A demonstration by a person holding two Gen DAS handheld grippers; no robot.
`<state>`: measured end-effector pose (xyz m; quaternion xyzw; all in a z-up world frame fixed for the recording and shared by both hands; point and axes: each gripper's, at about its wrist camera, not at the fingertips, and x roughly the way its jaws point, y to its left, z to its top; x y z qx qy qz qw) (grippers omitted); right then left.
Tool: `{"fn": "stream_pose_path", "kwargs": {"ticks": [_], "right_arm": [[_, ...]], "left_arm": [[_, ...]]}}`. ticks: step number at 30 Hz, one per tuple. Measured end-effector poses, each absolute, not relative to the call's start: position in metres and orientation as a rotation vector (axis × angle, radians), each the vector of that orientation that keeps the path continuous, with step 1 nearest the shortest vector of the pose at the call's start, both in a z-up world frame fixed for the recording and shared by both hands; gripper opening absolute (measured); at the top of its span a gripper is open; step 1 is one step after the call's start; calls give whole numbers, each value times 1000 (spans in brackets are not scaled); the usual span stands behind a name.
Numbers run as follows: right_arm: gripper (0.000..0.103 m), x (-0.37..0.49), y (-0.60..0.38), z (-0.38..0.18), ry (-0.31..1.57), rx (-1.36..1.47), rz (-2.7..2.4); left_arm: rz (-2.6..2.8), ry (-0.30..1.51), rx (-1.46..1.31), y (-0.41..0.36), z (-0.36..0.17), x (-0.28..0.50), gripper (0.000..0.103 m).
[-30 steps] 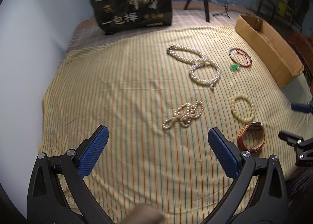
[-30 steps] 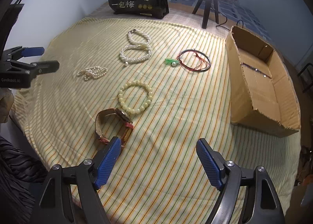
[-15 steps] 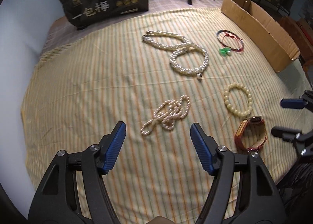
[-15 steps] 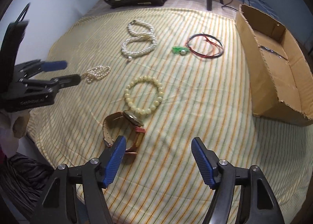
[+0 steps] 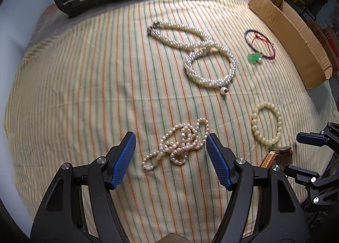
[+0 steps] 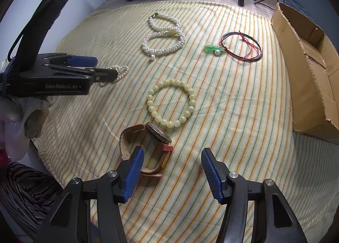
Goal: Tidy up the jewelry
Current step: 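Close the left tool on the small pearl strand while the right tool grasps the brown leather watch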
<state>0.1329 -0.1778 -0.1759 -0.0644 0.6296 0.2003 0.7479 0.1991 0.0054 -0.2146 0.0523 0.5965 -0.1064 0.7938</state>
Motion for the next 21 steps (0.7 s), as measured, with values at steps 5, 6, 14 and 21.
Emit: {"fn": "stream_pose_path", "kwargs": {"ticks": [5, 6, 14, 21], "right_arm": [[54, 136, -172, -185, 1398, -155, 444], [53, 135, -171, -186, 1400, -156, 443], [42, 135, -163, -192, 1394, -172, 438], [25, 135, -154, -194, 1387, -206, 430]], "left_arm": [[-240, 1291, 173, -5, -226, 191, 71], [-238, 1288, 172, -5, -227, 191, 71], [-225, 1287, 140, -1, -228, 196, 63], [-202, 1258, 159, -7, -227, 197, 28]]}}
